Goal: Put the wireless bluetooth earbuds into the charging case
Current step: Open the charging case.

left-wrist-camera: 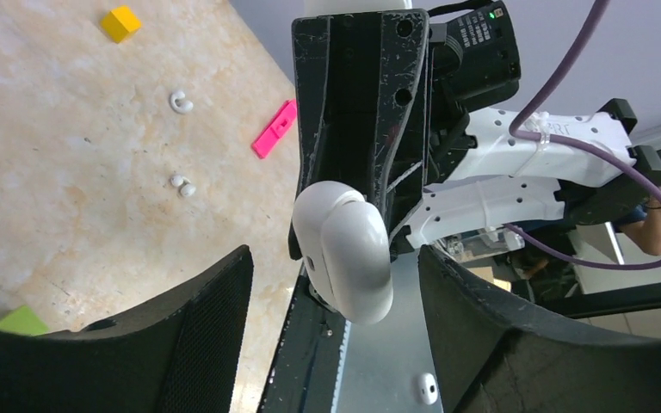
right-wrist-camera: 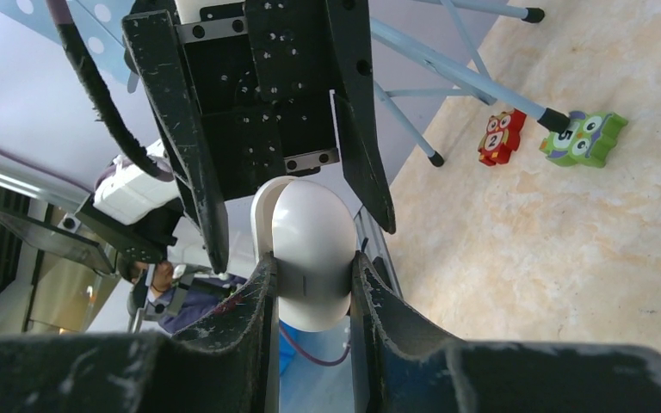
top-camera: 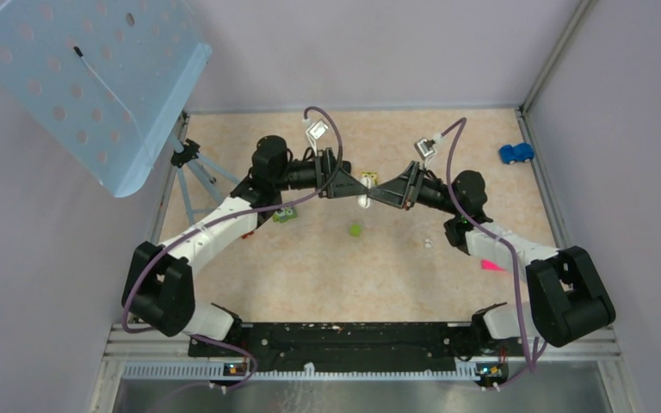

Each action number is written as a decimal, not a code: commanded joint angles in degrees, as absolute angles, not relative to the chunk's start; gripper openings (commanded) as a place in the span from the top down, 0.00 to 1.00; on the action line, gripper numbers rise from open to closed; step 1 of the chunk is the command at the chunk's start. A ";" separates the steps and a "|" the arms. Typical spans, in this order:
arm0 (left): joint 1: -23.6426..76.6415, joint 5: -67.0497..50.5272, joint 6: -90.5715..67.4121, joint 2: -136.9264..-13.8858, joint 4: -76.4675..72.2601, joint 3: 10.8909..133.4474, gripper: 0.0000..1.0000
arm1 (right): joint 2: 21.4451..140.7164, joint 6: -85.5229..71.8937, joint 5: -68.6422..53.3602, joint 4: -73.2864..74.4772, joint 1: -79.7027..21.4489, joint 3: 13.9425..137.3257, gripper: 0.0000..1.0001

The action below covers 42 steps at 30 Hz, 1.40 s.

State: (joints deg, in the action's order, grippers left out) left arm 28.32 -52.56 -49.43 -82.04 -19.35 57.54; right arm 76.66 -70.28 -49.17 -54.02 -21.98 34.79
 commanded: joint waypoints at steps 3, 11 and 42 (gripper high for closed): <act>29.45 -48.21 -41.00 -80.52 -10.85 60.40 0.30 | 75.24 -68.99 -48.96 -55.73 -22.39 35.60 1.00; 28.97 -42.28 -31.67 -78.42 1.04 64.09 0.33 | 75.41 -68.81 -48.91 -55.45 -22.37 35.86 1.00; 23.89 -65.39 -59.85 -81.45 -42.45 49.88 0.27 | 75.76 -69.83 -49.25 -57.62 -22.41 35.07 1.00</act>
State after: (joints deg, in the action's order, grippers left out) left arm 23.86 -63.96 -54.24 -80.25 -32.18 50.78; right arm 76.66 -69.69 -48.77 -53.82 -21.98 34.54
